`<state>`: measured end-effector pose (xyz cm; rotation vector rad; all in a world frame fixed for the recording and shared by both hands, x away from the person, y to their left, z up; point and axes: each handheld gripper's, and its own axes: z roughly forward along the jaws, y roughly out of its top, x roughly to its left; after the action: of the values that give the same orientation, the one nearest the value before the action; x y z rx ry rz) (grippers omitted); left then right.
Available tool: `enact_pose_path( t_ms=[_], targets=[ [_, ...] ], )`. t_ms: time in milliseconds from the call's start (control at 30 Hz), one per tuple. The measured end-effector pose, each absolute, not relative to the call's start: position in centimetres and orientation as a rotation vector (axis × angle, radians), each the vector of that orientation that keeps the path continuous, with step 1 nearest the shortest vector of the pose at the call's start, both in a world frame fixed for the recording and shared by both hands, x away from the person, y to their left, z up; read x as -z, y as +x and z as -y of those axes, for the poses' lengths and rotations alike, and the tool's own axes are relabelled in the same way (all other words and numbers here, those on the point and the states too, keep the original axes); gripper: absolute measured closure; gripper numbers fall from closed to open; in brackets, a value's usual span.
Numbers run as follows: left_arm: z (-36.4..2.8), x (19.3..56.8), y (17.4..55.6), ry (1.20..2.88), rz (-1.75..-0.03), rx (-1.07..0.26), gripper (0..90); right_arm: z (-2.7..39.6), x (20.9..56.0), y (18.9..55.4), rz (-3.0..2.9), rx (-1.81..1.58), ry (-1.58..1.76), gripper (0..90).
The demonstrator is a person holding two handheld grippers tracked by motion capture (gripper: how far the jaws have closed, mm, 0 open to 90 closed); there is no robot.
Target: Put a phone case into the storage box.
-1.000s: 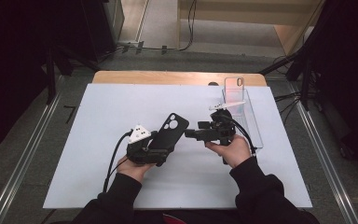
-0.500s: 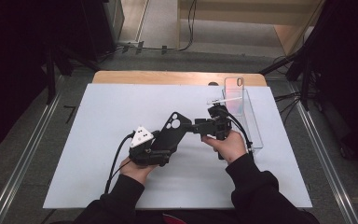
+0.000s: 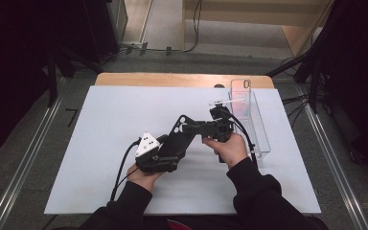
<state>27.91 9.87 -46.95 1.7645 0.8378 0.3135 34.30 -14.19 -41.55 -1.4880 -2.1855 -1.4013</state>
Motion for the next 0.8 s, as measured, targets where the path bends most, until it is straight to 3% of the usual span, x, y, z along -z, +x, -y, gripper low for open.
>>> enact_pose_path(
  t_ms=[67,267,333,667,800],
  targets=[
    [-9.9,47.0,27.9,1.751,-0.847,-0.286,15.1,14.2,41.4,34.4,2.164,1.393,-1.491,39.2],
    [-10.0,47.1,28.0,1.719,-0.869,-0.248,15.1,14.4,41.3,34.8,2.017,1.337,-1.526,65.4],
    [-10.0,47.1,27.9,1.712,-0.866,-0.247,15.0,14.7,41.3,34.9,1.986,1.349,-1.515,70.1],
    [-9.8,47.0,28.1,1.719,-0.850,-0.210,13.6,14.8,40.8,34.7,1.942,1.363,-1.461,76.4],
    [-9.9,46.7,28.5,1.742,-0.880,-0.125,13.8,14.7,40.3,34.4,1.965,1.374,-1.447,77.0]
  ],
)
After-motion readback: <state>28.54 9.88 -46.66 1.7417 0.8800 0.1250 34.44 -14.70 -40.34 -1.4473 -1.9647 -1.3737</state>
